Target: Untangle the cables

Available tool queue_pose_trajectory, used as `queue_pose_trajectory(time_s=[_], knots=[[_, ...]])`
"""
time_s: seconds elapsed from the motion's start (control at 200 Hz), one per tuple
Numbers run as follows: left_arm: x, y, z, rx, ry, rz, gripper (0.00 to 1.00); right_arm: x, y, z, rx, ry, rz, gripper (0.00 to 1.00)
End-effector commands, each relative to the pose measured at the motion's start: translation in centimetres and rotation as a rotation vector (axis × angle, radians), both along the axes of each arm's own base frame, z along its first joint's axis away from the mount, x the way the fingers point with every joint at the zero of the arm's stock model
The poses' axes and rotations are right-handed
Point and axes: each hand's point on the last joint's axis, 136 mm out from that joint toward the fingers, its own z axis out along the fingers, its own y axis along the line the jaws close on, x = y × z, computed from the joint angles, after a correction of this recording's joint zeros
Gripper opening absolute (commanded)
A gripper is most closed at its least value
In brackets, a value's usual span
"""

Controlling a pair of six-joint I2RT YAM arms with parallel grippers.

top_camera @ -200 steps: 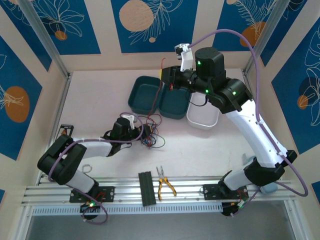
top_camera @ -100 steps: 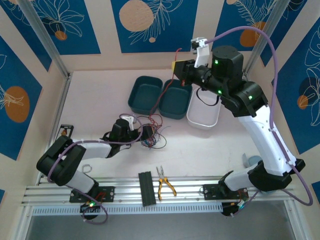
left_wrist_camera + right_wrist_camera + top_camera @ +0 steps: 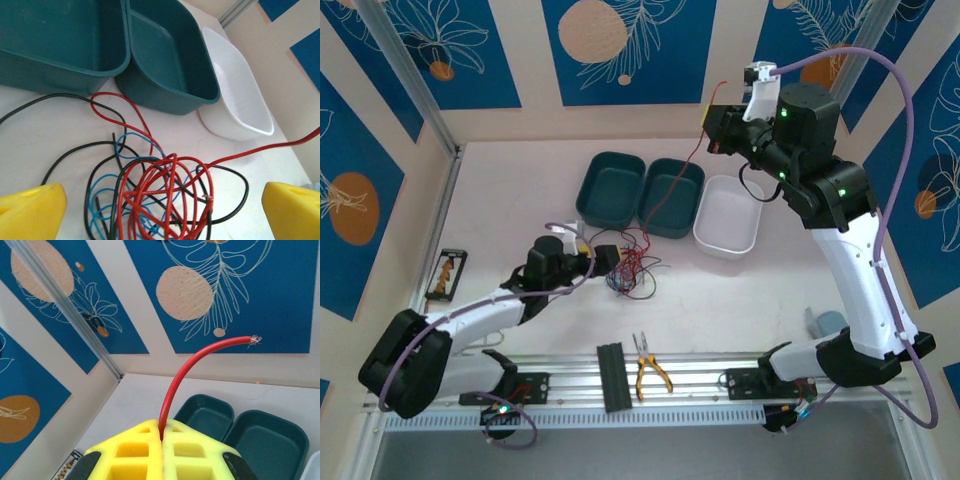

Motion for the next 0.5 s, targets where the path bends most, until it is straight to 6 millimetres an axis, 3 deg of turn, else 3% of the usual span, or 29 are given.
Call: queue_pose_trajectory(time_s=[0.0,0.33,0.495], knots=[[-0.4,0.9,-1.3,0.107,0.022,0.012,1.0,-1.2,-0.1,2.1,0.056,-0.033,0.037,0.0],[0.1,-0.5,-1.7,0.132,0.059,-0.053,0.94,-3.2,1.2,4.3,0.128,-0.046,0.15,0.0],[-0.1,-1.5,-3.3,0.113,0.105,-0.082,0.93,-4.3,1.5,6.3,0.156,-0.079,0.201,0.0]])
